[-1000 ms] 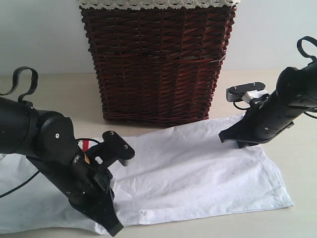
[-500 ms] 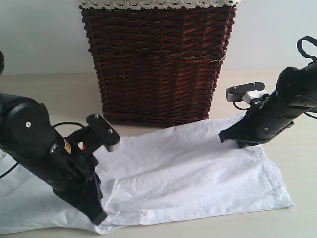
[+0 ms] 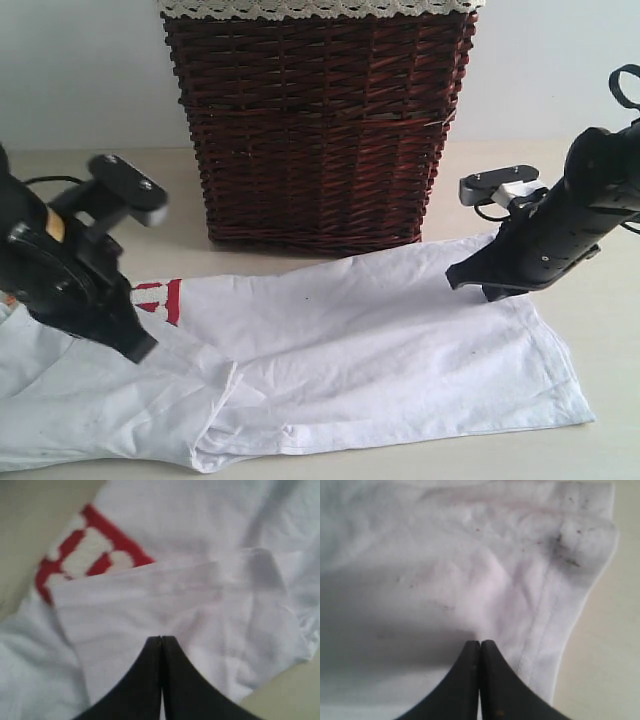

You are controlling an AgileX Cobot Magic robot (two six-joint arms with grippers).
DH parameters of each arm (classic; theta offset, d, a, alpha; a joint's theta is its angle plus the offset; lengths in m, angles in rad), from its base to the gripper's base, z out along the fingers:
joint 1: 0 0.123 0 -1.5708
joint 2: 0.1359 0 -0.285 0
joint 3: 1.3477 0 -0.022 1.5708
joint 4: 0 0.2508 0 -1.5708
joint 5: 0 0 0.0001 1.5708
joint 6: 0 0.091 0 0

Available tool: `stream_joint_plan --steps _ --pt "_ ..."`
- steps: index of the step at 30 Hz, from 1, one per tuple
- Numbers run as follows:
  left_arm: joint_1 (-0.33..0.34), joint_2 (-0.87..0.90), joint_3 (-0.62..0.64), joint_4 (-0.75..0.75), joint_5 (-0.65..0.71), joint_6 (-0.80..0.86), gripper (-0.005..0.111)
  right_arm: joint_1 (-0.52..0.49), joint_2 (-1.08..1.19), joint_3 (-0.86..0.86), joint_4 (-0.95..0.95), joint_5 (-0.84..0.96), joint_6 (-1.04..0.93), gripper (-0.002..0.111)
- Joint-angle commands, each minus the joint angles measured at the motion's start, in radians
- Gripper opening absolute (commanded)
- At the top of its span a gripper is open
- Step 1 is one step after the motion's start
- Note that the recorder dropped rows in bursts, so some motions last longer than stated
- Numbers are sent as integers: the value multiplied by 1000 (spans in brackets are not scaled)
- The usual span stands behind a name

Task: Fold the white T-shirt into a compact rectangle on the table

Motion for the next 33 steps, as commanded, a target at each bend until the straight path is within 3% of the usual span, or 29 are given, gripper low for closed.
stream_joint_plan --steps 1,3,6,10,17,21,26,33 --pt "184 -38 -1 -1 78 -68 0 -7 -48 4 32 16 -6 11" --pt "262 -37 8 -3 73 -114 2 -7 -55 4 32 25 -6 19" --pt "358 -37 28 -5 57 -152 15 -7 -67 4 32 46 3 27" --pt "456 -37 49 -2 53 -219 39 -7 -90 4 32 56 18 29" --pt "648 -37 84 -37 9 -299 64 -7 -107 4 96 70 12 29" --pt "686 -35 94 -54 0 -284 72 -7 -107 4 108 56 12 29" --pt "725 -17 111 -91 -31 -254 72 -7 -107 4 162 51 -24 29" --pt "776 73 111 -379 -38 7 72 -7 -107 4 192 34 -41 29"
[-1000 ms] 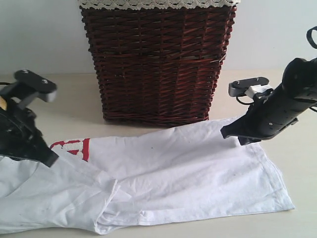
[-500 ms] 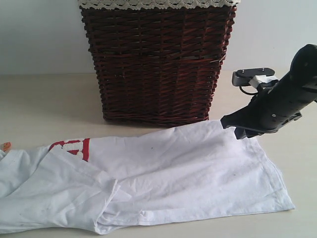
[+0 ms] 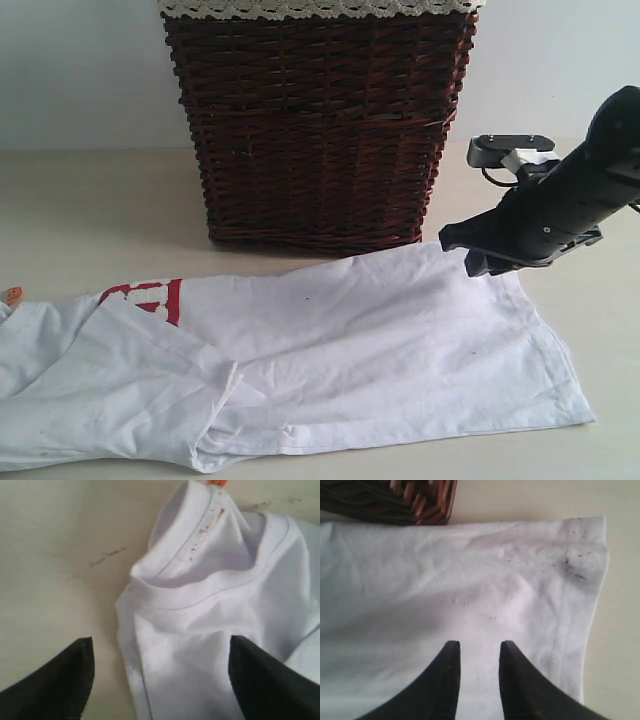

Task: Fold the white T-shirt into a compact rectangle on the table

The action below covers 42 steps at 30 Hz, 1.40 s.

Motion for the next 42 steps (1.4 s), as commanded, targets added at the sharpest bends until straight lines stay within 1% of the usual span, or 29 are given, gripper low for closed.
stream_joint_plan --steps 1,3,6,9,15,19,23,27,30,31,32,34,38,42 --pt "31 49 6 -129 -23 127 72 -5 -9 4 14 -14 -16 29" --pt "50 66 6 -112 -29 112 72 -5 -9 4 14 -4 -16 29" --pt "79 88 6 -136 -35 117 72 -5 -20 4 12 3 -19 29" --pt "80 102 6 -166 -35 146 72 -5 -58 9 12 -8 -24 27" --pt "80 113 6 -301 -4 280 72 -5 -193 82 12 -71 -22 23" --pt "78 159 6 -352 -2 298 72 -5 -260 111 19 -60 -22 23" --pt "78 172 6 -380 -3 313 72 -5 -320 119 75 -24 -39 23" --pt "78 172 13 -417 -13 355 72 -5 -368 119 187 -7 -141 23" --pt "78 172 25 -372 -27 353 72 -5 -401 119 247 4 -199 23" --pt "81 172 20 -329 -25 325 72 -5 -410 119 259 7 -208 23" --pt "81 168 6 -247 -23 258 72 -5 -422 119 275 7 -216 23" --pt "81 168 2 -193 -26 214 72 -5 -429 119 317 11 -256 23" --pt "81 174 2 -202 -111 214 72 -5 -429 119 336 31 -276 23" --pt "81 252 2 -232 -85 214 72 -5 -429 119 338 27 -278 23"
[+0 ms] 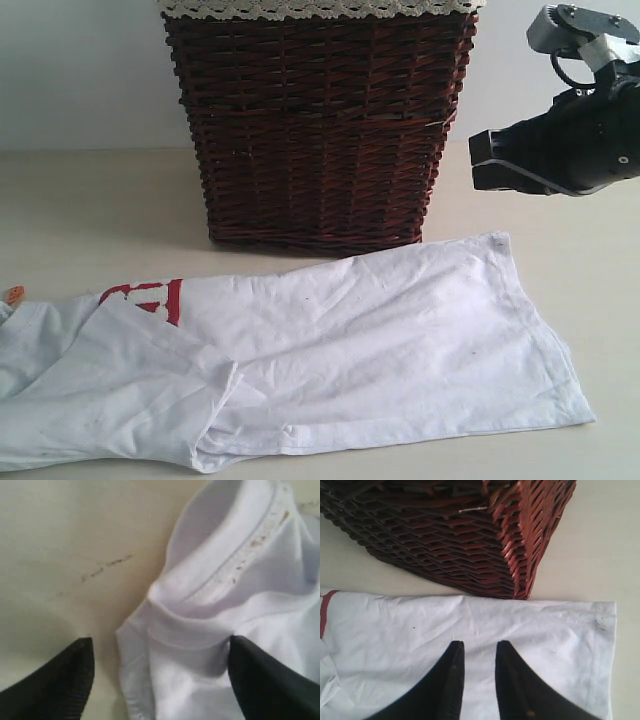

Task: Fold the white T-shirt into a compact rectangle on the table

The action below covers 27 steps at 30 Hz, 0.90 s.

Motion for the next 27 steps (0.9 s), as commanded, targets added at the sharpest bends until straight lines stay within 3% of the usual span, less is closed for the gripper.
stream_joint_plan --steps 1,15,18,24,27 --pt "2 74 -3 -52 12 5 72 -5 -8 2 9 -4 -18 23" --pt "-94 128 -5 -365 71 363 68 -5 -8 2 9 10 -18 23" --pt "-94 128 -5 -358 72 363 53 -5 -8 2 9 15 -18 23" --pt "-94 128 -5 -358 86 390 0 -5 -18 2 9 15 -18 23" --pt "-94 125 -16 -373 111 398 0 -5 -59 2 39 20 -53 23"
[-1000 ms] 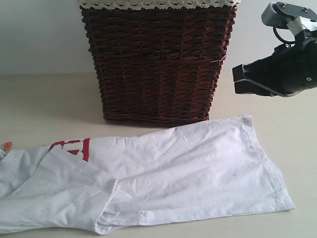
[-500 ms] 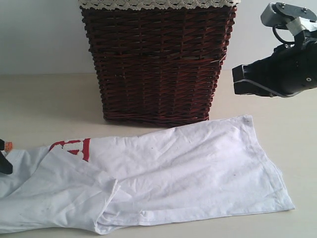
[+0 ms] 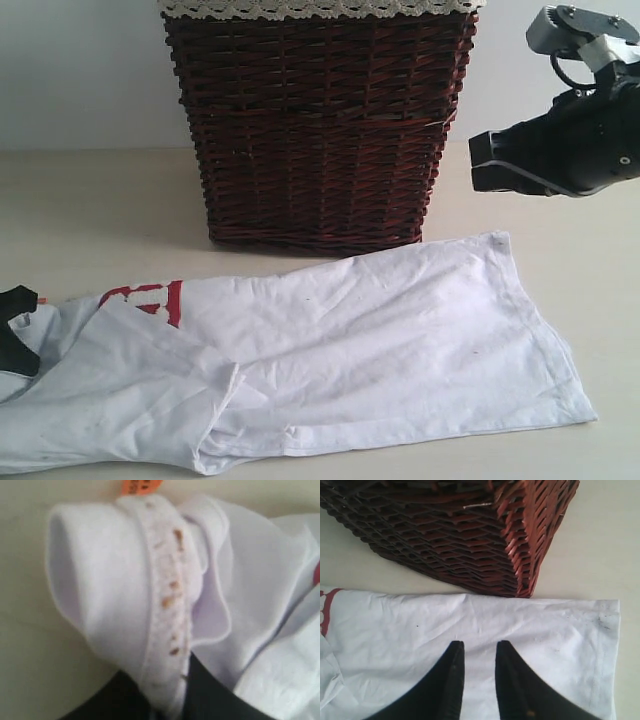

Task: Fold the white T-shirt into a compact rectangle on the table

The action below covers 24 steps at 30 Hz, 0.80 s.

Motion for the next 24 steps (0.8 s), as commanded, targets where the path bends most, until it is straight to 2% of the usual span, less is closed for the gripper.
stream_joint_plan --steps 1,3,9,17,20,24 --pt "-6 18 -6 18 34 19 0 -5 -67 2 35 12 -46 23" --pt "-6 7 -44 31 114 6 0 -5 -109 2 35 17 -46 23" --pt "-8 -77 -216 147 346 -191 0 -5 -190 2 40 62 -46 23" --pt "-18 -209 -356 124 478 -307 0 -5 -199 2 53 96 -46 23" --pt "-53 -246 -385 109 527 -317 0 -5 -199 2 53 105 -46 23" --pt "-173 -288 -392 81 505 -385 0 -5 -199 2 61 152 -46 23"
